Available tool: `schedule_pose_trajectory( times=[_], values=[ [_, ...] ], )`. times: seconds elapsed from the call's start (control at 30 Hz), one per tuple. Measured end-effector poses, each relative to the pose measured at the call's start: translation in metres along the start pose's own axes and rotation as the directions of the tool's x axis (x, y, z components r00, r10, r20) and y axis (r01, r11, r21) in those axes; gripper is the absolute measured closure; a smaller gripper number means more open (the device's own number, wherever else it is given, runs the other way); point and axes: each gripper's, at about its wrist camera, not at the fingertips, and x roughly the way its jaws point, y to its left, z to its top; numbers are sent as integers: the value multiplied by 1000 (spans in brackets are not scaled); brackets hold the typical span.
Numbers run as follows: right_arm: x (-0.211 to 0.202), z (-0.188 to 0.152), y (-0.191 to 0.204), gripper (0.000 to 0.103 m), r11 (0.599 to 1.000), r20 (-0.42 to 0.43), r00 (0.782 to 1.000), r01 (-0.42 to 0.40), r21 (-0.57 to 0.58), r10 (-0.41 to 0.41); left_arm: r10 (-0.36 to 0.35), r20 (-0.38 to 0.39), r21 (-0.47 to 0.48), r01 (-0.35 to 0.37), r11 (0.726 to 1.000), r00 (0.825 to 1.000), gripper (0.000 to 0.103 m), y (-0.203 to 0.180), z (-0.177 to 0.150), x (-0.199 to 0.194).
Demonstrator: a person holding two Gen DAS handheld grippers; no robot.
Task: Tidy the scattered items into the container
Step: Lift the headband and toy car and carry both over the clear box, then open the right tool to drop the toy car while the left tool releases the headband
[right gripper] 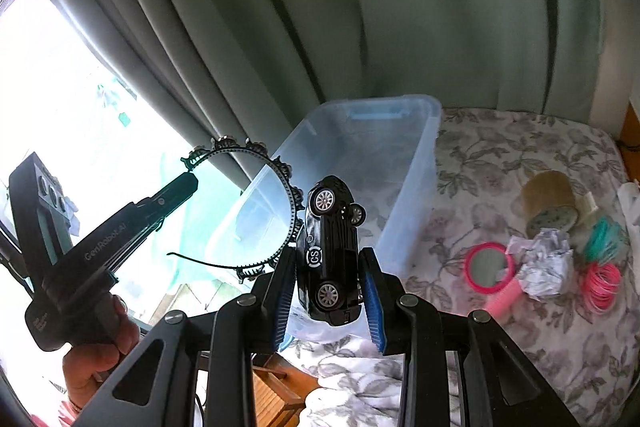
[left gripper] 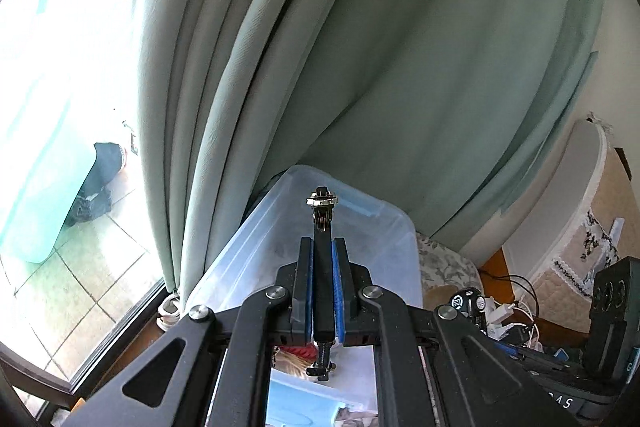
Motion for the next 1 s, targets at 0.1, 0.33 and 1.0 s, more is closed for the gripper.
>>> schedule_pose_trajectory(
  times=[0.1, 0.33, 1.0],
  values=[
    [12, 1, 2, 69, 1000, -27, 1000, 1, -7, -1, 13, -20, 5, -13, 1000, 1000, 95, 4, -4, 6],
    [34, 0, 3, 69, 1000, -75, 997, -1, -9, 0, 14, -42, -8, -14, 1000, 999, 95, 16, -9, 15],
    [58, 9, 1, 69, 1000, -119, 993, -5, -5, 4, 14, -67, -45, -17, 999, 998, 95, 23, -5, 33]
  ],
)
